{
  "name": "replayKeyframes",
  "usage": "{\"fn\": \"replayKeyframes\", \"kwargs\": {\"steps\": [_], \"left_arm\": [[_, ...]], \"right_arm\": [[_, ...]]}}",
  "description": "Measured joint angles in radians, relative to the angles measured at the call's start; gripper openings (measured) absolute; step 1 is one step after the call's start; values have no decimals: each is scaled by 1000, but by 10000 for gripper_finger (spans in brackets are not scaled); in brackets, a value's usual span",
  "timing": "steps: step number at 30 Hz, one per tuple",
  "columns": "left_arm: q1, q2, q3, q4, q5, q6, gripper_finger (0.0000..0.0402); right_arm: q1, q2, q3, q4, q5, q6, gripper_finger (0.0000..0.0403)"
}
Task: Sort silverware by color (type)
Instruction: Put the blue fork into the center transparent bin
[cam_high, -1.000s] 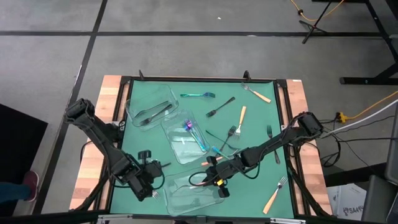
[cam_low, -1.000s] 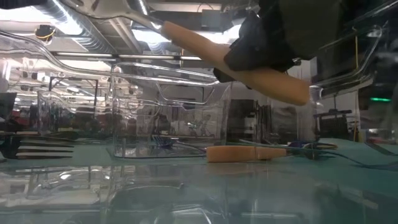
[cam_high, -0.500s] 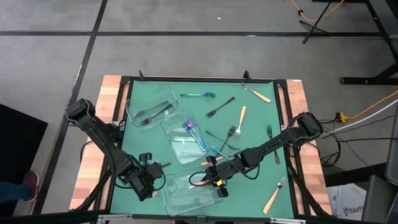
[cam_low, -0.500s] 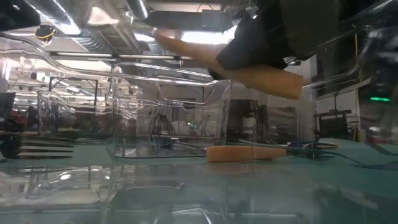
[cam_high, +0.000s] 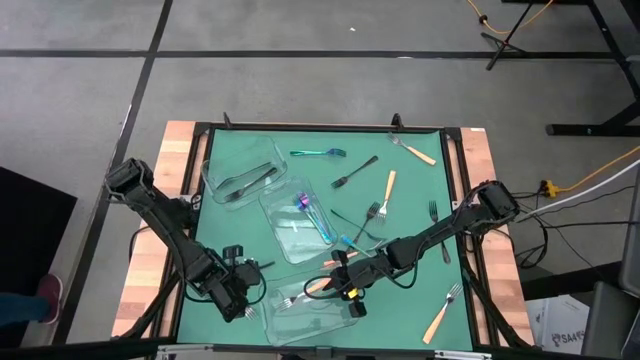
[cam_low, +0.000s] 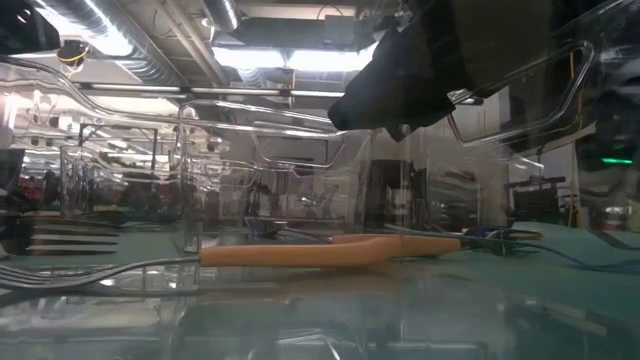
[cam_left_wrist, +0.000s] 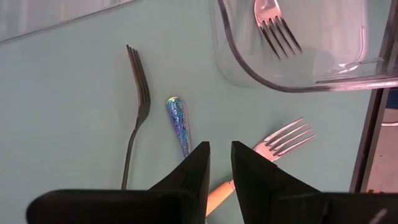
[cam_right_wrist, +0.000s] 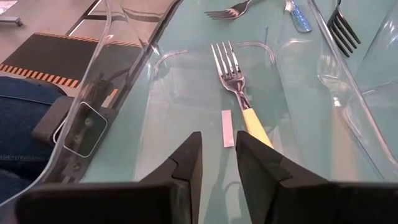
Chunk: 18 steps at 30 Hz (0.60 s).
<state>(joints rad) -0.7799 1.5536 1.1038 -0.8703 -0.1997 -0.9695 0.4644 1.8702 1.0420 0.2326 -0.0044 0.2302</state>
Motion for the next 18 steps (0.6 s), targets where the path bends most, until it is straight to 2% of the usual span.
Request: {"fn": "replayKeyframes", "kwargs": {"steps": [9, 18], "left_arm": [[0, 0, 0, -9, -4, -96, 60], [0, 0, 0, -13, -4, -103, 60]], "right_arm": [[0, -12, -1, -2, -13, 0, 88], [0, -128, -3, -8, -15, -29, 88]]}}
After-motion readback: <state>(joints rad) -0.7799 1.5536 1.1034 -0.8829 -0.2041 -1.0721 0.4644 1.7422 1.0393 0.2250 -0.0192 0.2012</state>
